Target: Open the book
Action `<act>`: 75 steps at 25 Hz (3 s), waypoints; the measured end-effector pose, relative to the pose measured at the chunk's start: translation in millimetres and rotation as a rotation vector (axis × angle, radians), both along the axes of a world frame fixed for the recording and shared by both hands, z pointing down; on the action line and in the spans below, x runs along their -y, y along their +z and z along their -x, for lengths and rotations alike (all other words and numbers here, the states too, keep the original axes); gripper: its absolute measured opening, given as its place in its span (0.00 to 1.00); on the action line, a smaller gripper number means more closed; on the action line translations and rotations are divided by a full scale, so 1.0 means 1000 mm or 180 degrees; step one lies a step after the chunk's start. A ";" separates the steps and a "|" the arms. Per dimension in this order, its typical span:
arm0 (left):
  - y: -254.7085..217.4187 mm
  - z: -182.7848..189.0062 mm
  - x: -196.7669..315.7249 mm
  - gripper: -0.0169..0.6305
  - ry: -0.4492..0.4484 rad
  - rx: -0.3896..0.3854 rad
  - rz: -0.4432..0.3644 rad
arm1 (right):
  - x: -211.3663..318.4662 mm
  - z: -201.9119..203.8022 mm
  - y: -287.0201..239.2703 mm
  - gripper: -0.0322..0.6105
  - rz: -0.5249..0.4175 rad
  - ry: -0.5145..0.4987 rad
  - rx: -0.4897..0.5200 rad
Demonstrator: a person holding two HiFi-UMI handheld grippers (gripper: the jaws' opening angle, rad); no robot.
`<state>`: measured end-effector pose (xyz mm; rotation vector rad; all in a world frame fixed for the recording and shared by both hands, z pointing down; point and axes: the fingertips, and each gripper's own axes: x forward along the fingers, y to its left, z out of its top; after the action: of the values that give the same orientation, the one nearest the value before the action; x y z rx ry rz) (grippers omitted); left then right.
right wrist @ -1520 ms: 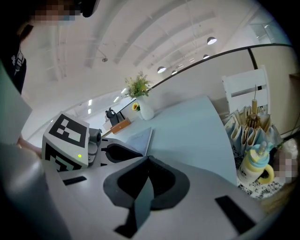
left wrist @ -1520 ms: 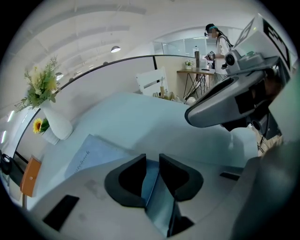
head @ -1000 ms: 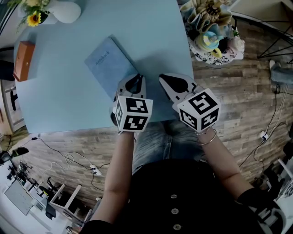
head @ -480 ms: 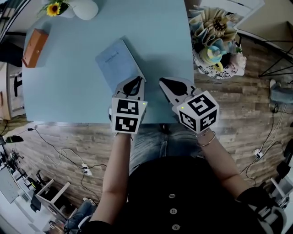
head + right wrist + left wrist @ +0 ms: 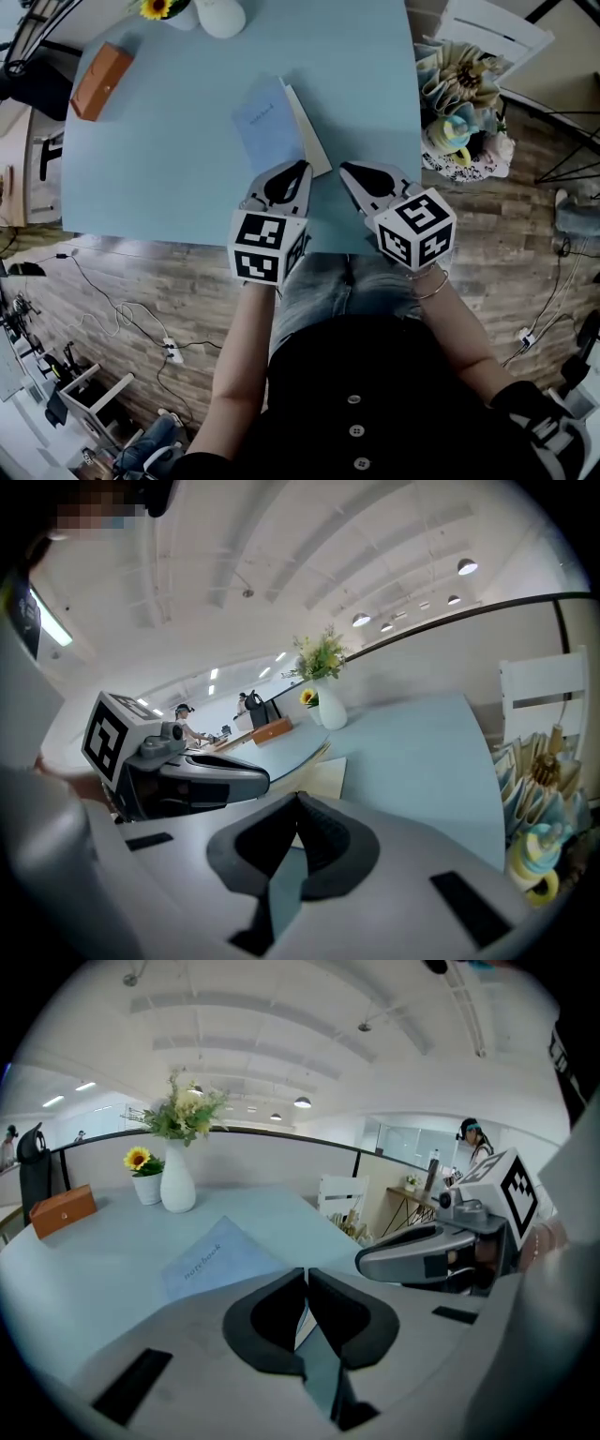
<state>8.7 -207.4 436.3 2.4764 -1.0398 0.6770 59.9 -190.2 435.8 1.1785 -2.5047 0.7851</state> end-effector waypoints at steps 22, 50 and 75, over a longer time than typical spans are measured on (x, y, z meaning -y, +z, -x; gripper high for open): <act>-0.044 0.104 -0.026 0.06 -0.0505 -0.0826 -0.0237 | -0.009 0.112 -0.037 0.05 -0.0317 -0.0423 -0.0133; 0.002 0.213 -0.048 0.06 -0.0876 -0.0705 -0.0004 | -0.017 0.219 -0.009 0.05 -0.0109 -0.0867 -0.0259; 0.084 0.256 -0.051 0.05 -0.1369 -0.0865 0.0744 | -0.021 0.257 0.062 0.05 0.0423 -0.0907 -0.0453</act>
<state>-247.6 -156.9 520.2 1.9848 -1.2477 0.2971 -197.3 -168.9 497.7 0.7820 -2.3898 0.7492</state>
